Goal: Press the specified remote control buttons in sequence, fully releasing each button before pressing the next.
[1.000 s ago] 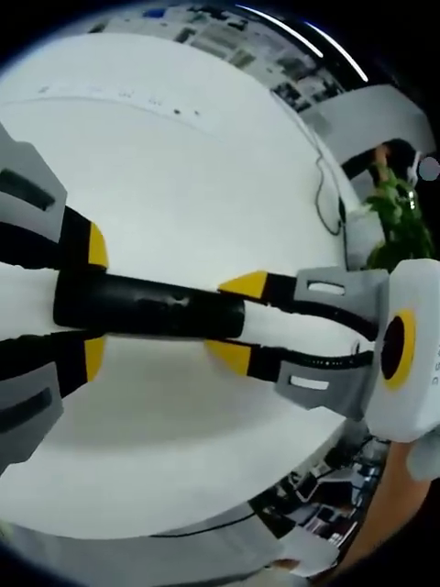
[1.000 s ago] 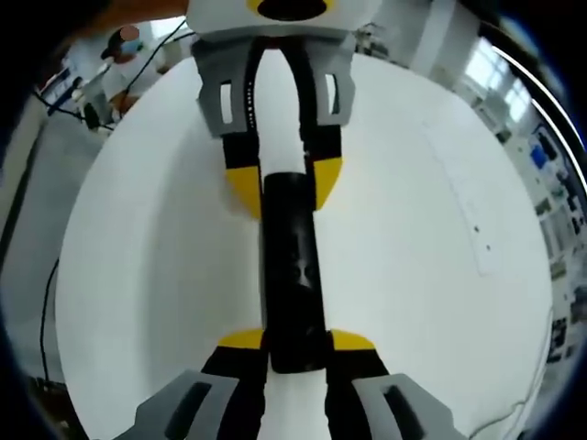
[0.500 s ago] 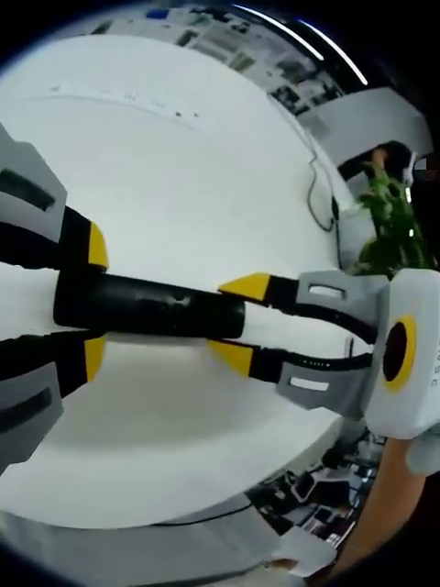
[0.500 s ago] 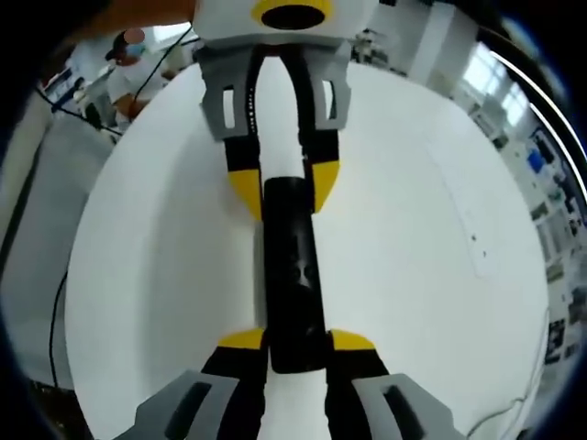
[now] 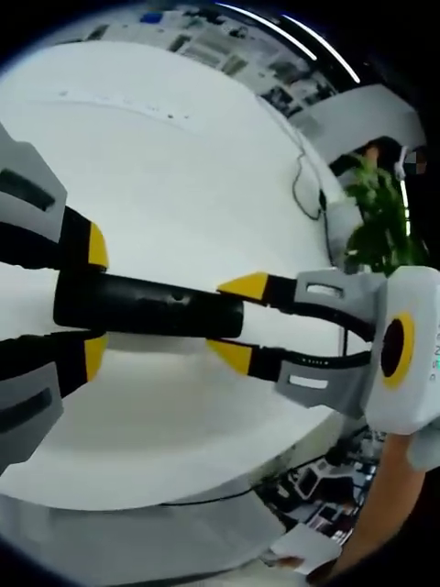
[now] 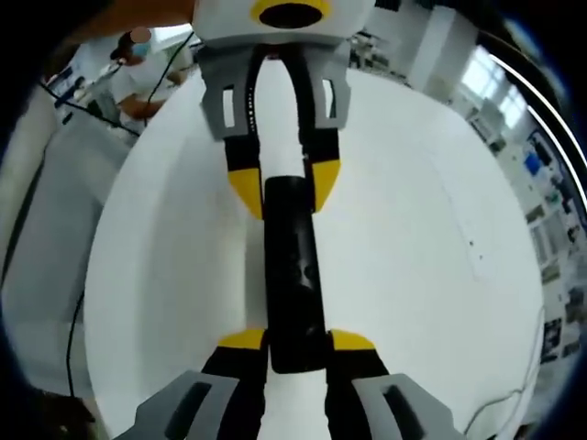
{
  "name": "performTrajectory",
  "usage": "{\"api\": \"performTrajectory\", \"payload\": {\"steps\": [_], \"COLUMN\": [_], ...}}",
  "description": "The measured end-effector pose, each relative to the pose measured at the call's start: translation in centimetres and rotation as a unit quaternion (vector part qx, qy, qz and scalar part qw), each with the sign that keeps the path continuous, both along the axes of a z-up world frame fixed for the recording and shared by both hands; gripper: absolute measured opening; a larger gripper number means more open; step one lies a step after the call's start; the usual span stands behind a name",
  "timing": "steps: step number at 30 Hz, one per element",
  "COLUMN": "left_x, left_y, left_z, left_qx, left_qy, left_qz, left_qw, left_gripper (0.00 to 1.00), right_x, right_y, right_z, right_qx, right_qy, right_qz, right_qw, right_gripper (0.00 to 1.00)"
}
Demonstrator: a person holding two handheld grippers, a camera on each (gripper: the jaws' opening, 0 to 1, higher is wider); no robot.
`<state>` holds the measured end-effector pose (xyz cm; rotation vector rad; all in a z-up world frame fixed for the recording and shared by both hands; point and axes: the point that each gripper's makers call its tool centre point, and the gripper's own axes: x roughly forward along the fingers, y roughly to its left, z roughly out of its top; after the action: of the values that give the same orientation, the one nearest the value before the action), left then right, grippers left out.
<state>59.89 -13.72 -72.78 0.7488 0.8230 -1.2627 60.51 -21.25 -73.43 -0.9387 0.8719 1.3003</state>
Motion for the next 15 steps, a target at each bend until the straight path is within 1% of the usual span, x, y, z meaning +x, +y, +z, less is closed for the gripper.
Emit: {"api": "performTrajectory", "payload": {"steps": [2, 4, 9, 11, 14, 15], "left_x": [-0.4, -1.1, -2.3, -2.9, -3.6, -3.9], "left_y": [0.0, -0.1, -0.3, -0.4, -0.5, -0.5], "left_z": [0.1, 0.2, 0.3, 0.3, 0.3, 0.3], "left_qx": [0.0, 0.001, 0.005, 0.005, 0.003, 0.002], "left_qy": [0.0, 0.001, 0.002, 0.0, 0.003, 0.004], "left_qz": [-0.001, -0.003, -0.006, -0.007, -0.007, -0.007], "left_qw": [1.0, 1.0, 1.0, 1.0, 1.0, 1.0], "left_gripper": [0.24, 0.24, 0.24, 0.24, 0.24, 0.24], "right_x": [-0.5, -1.5, -2.7, -3.0, -4.3, -4.3], "right_y": [0.0, 0.0, -0.3, -0.5, -0.8, -0.9], "right_z": [-0.1, 0.0, 0.2, 0.2, 0.2, 0.2], "right_qx": [0.0, 0.001, 0.002, 0.0, 0.0, 0.0], "right_qy": [0.002, 0.004, 0.004, -0.002, 0.002, 0.002], "right_qz": [0.0, -0.001, -0.001, 0.004, 0.002, 0.002], "right_qw": [1.0, 1.0, 1.0, 1.0, 1.0, 1.0], "right_gripper": [0.21, 0.21, 0.21, 0.21, 0.21, 0.21]}}
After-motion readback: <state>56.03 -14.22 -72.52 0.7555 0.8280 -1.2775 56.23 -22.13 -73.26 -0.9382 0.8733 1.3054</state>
